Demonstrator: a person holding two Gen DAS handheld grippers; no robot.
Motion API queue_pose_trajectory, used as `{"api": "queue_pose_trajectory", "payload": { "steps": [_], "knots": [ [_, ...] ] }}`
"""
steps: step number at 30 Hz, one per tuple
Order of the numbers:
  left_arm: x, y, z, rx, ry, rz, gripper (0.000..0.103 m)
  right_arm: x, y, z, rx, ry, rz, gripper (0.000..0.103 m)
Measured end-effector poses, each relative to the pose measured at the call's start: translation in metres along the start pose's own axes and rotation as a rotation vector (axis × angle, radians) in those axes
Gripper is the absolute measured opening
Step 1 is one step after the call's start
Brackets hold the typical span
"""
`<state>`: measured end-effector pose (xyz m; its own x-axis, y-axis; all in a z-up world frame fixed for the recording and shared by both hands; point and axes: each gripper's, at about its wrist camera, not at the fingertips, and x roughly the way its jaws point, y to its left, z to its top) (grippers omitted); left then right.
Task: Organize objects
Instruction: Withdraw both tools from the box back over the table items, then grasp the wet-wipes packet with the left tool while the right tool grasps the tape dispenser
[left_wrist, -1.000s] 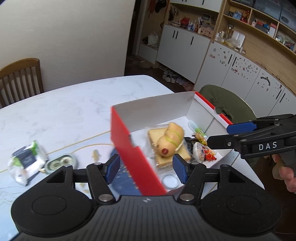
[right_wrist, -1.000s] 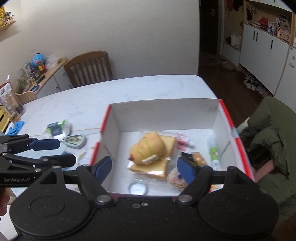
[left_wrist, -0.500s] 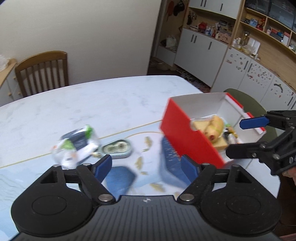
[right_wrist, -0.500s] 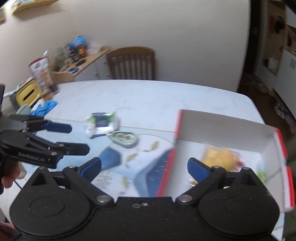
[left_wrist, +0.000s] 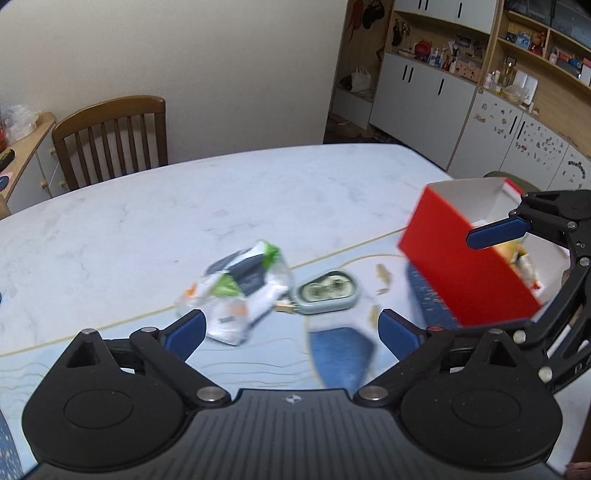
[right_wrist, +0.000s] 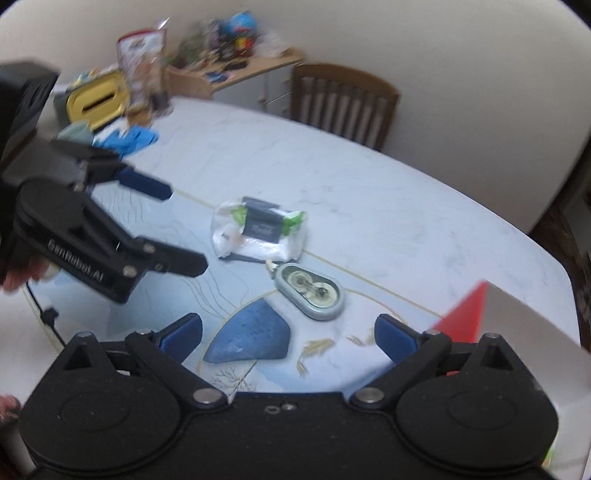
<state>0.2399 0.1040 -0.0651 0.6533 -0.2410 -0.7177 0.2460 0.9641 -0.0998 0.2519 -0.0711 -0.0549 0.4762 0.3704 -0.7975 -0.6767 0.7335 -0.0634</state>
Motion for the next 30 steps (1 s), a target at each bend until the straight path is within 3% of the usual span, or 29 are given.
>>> {"api": "queue_pose_trajectory", "payload": {
  "steps": [10, 23, 30],
  "knots": [
    [0.060, 0.038, 0.015, 0.082, 0.077, 0.006, 0.101, 0.069, -0.003, 0.022, -0.132, 0.097, -0.019, 0.100],
    [0.129, 0.040, 0.035, 0.199, 0.161, -0.026, 0.101, 0.122, -0.012, 0.032, -0.238, 0.164, -0.005, 0.096],
    [0.149, 0.043, 0.036, 0.174, 0.193, -0.047, 0.101, 0.137, -0.015, 0.034, -0.234, 0.175, 0.029, 0.095]
  ]
}}
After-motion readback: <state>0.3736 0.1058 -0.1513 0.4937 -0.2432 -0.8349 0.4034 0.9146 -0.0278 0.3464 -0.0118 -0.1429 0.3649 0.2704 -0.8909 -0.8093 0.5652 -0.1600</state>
